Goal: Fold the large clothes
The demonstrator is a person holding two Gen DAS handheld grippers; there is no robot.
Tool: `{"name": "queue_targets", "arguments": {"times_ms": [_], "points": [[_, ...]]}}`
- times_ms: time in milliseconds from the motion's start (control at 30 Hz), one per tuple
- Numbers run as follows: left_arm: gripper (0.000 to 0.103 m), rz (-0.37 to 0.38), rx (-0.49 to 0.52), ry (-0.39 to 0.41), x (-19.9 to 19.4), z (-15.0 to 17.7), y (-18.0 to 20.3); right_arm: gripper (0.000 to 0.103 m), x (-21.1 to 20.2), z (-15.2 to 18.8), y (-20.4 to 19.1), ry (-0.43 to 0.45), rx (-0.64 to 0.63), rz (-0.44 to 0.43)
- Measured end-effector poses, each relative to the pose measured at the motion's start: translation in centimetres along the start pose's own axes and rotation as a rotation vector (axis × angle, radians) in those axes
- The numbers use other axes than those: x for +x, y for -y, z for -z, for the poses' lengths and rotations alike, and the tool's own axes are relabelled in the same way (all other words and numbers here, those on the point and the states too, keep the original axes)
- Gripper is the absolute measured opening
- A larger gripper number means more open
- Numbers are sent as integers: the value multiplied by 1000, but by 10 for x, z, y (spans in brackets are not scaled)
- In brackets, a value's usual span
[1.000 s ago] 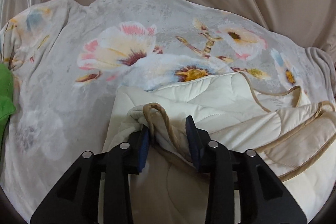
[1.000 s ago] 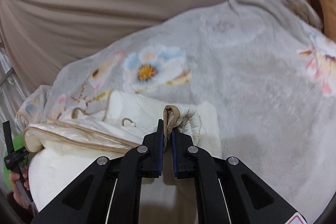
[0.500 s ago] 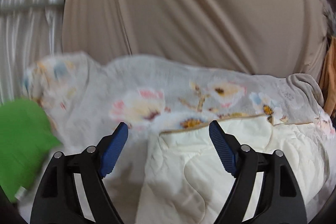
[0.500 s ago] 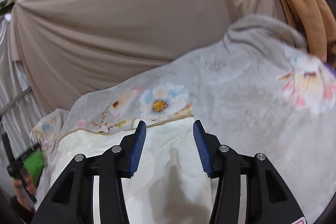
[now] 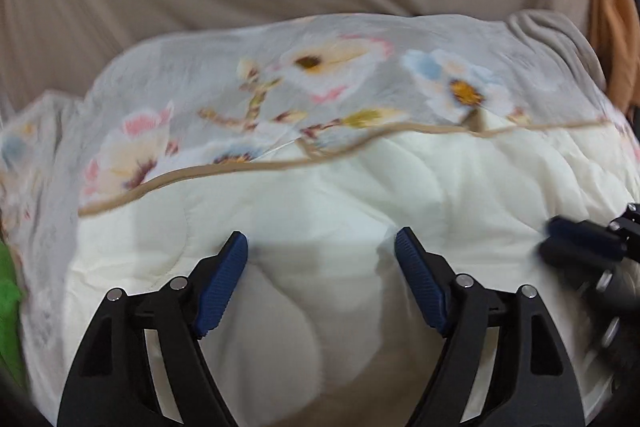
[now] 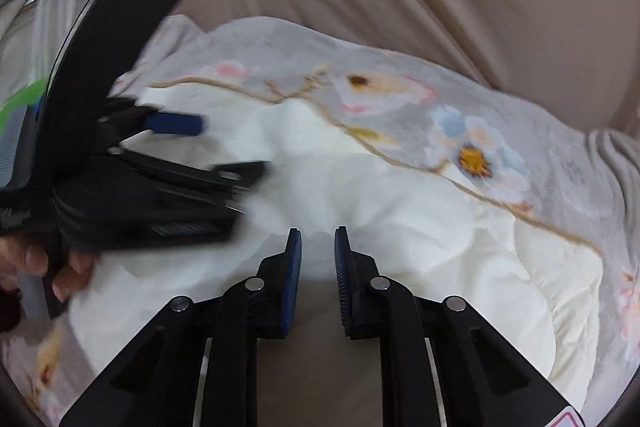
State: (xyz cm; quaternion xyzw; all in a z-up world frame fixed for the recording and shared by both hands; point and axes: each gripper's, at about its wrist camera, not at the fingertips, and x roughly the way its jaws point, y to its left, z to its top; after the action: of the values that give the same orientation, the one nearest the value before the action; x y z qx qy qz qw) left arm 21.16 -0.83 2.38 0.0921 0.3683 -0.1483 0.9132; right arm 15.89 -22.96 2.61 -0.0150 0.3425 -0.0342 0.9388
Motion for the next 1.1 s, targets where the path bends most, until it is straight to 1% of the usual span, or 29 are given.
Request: {"name": "queue_targets", "arguments": {"times_ms": [33,67,133,167,200,233,267,333,433,467,600,700,1100], "points": [[75,-6,-40,-3,3,-3,-13,7,2,0,16,-3,33,20],[75,-20,-60,-3,7,-5,-23,7,6,0,36,-10,72,41],[75,-72,-72,-6,15,-9,-37,7,15,2,70,-31,146,89],[75,-94,-77,-13,21,-10,-45,7,20,4,86,-46,189,98],[76,-103,-83,-28,29,-10,-53,6,23,7,101,-56,236,86],[77,-97,-87,-41,34,-10,-58,5,27,10,117,-64,295,69],[78,-88,-93,-49,38,-10,-61,0,30,14,128,-72,342,48],[78,-97,-92,-59,43,-9,-61,0,39,19,143,-96,412,6],[79,-146,-51,-65,48,-7,-51,0,47,19,140,-122,406,10],[80,-152,-46,-70,49,-6,-49,0,49,19,138,-128,401,14],[81,-141,-53,-94,56,-6,-50,0,52,21,144,-142,421,-8],[82,-133,-60,-98,59,-6,-52,0,55,21,146,-146,434,-23],[82,-126,-65,-101,62,-6,-52,0,57,20,146,-147,423,-13]]}}
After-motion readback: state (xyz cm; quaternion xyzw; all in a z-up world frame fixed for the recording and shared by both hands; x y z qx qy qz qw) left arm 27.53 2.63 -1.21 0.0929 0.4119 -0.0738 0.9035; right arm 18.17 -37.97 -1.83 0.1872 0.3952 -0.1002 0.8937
